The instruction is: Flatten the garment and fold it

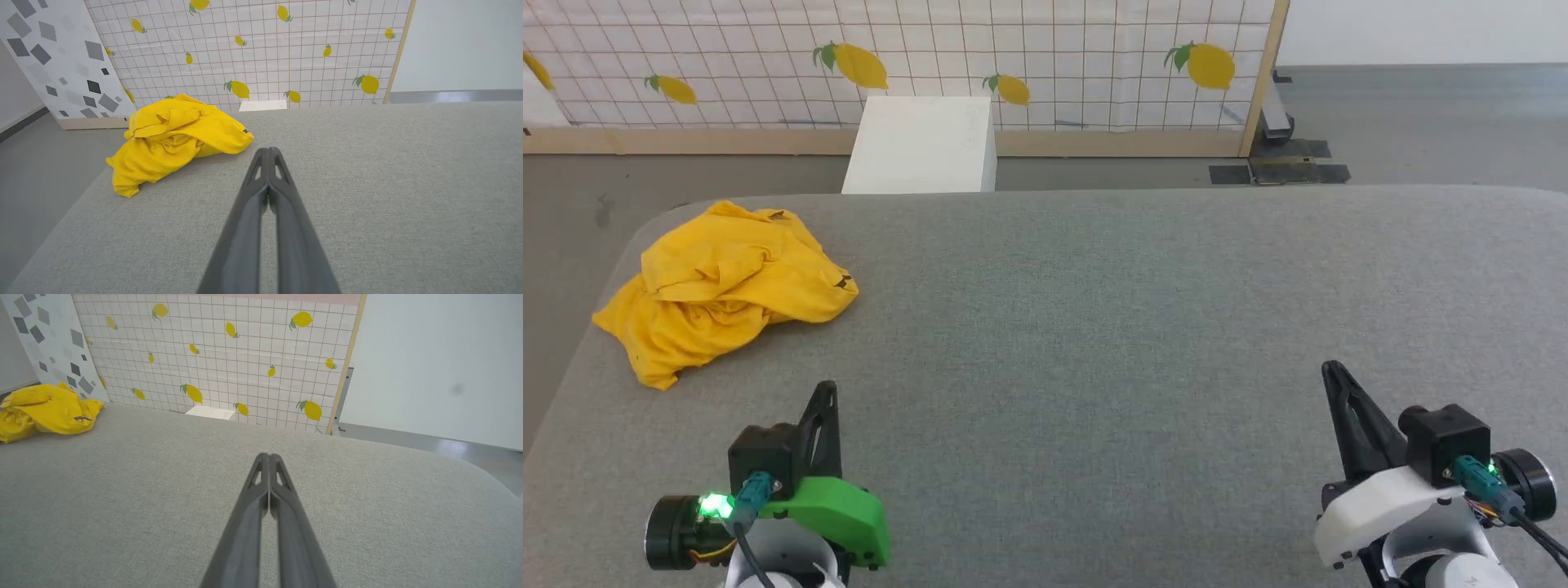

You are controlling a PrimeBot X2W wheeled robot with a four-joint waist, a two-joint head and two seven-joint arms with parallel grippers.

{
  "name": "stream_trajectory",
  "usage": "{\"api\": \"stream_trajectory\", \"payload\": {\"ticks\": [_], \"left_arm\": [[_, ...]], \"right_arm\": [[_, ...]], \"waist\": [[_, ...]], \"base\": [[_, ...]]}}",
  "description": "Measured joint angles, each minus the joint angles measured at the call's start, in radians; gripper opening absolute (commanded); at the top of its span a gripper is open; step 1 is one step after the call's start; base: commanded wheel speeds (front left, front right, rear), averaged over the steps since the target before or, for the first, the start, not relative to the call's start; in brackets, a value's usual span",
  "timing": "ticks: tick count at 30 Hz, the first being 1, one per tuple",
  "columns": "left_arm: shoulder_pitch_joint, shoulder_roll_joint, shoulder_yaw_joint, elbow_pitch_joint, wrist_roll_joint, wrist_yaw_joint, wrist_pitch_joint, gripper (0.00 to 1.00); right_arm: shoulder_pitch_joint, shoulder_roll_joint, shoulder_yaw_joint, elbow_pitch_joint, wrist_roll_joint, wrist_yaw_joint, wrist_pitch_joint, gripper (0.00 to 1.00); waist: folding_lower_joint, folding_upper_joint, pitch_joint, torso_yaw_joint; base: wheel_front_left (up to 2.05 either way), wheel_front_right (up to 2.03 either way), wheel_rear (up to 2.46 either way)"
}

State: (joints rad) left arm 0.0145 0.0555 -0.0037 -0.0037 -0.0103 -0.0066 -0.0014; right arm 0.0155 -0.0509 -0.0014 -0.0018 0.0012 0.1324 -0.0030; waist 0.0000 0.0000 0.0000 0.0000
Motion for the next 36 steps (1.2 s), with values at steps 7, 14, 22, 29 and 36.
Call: {"api": "stream_trajectory", "payload": {"ticks": [7,14,22,29,36], "left_arm": [[0.000,0.000,0.000,0.000,0.000,0.000,0.000,0.00],[0.000,0.000,0.000,0.000,0.000,0.000,0.000,0.00],[0.001,0.000,-0.004,0.000,-0.002,0.000,0.000,1.00],[0.003,0.000,-0.004,-0.001,-0.005,0.000,-0.007,1.00],[0.007,0.000,-0.003,-0.004,-0.008,0.000,-0.030,1.00]], "right_arm": [[0.000,0.000,0.000,0.000,0.000,0.000,0.000,0.00],[0.000,0.000,0.000,0.000,0.000,0.000,0.000,0.00],[0.001,0.000,-0.001,0.000,0.000,0.000,0.000,1.00],[0.001,0.000,-0.013,0.002,0.006,0.000,-0.007,1.00],[0.002,0.000,-0.035,0.005,0.016,0.000,-0.029,1.00]], "waist": [[0.0000,0.0000,0.000,0.000],[0.0000,0.0000,0.000,0.000],[0.0000,0.0000,0.000,0.000],[0.0000,0.0000,0.001,0.001],[0.0000,0.0000,0.004,0.004]], "base": [[0.00,0.00,0.00],[0.00,0.00,0.00],[0.00,0.00,0.00],[0.00,0.00,0.00],[0.00,0.00,0.00]]}}
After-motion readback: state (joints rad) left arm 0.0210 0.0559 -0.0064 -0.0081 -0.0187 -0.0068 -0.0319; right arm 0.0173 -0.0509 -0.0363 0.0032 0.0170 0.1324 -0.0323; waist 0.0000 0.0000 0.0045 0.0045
